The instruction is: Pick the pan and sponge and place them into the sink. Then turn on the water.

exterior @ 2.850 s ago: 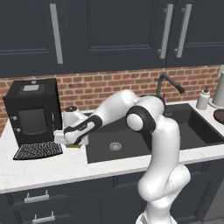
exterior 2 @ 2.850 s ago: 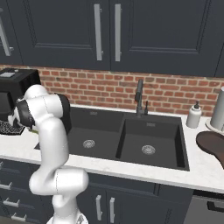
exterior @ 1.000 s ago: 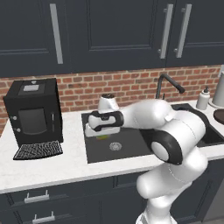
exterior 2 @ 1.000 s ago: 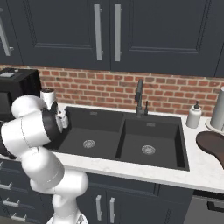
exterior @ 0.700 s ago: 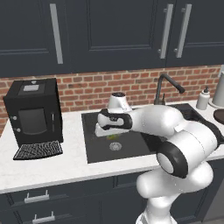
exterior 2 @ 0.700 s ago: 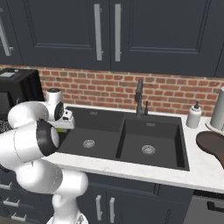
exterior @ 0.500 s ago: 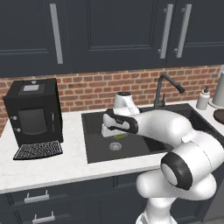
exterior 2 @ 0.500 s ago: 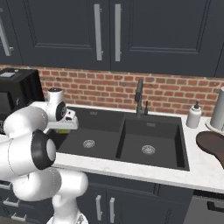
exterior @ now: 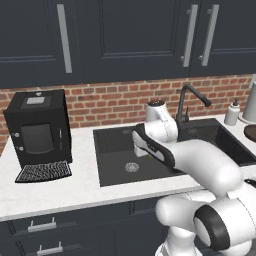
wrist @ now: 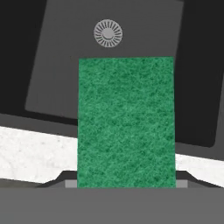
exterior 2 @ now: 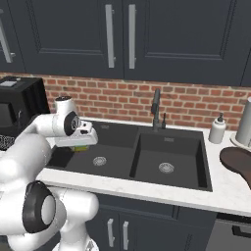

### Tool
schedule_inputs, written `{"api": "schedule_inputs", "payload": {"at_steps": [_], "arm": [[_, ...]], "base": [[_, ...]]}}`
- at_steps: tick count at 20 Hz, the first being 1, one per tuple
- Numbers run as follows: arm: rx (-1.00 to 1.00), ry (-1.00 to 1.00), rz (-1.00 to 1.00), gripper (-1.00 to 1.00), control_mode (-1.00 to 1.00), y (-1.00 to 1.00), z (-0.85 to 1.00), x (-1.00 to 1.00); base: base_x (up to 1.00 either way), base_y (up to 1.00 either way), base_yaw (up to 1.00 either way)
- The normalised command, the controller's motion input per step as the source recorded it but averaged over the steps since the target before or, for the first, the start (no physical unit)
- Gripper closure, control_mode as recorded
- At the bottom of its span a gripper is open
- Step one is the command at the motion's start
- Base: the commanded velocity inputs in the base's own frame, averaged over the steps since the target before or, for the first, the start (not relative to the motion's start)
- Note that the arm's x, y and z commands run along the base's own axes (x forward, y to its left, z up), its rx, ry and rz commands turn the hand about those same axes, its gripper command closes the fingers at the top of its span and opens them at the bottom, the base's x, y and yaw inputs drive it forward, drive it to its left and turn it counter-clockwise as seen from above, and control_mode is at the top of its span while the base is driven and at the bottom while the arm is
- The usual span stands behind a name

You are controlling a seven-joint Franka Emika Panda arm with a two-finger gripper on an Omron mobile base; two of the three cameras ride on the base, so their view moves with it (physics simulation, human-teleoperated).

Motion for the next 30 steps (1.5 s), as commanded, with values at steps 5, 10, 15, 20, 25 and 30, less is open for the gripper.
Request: {"api": "schedule_inputs", "payload": {"at_steps": [5,10,15,20,25,30], "arm": [[-0.06,0.07,-0.03,1.00,-1.00,-0.89,0.26,-0.09],[-0.01,0.12,-0.12,1.00,-1.00,-0.94,0.05,0.00],[0.00,0.07,-0.15,1.00,-1.00,-0.91,0.00,0.00],[0.00,0.06,-0.13,1.00,-1.00,-0.87,0.00,0.00],[0.00,0.03,-0.09,1.00,-1.00,-0.74,-0.02,0.00],[0.00,0.00,-0.06,1.00,-1.00,-0.58,-0.02,0.00]], "base": [[0.00,0.00,0.00],[0.00,0.00,0.00],[0.00,0.00,0.00],[0.00,0.00,0.00],[0.00,0.00,0.00],[0.00,0.00,0.00]]}}
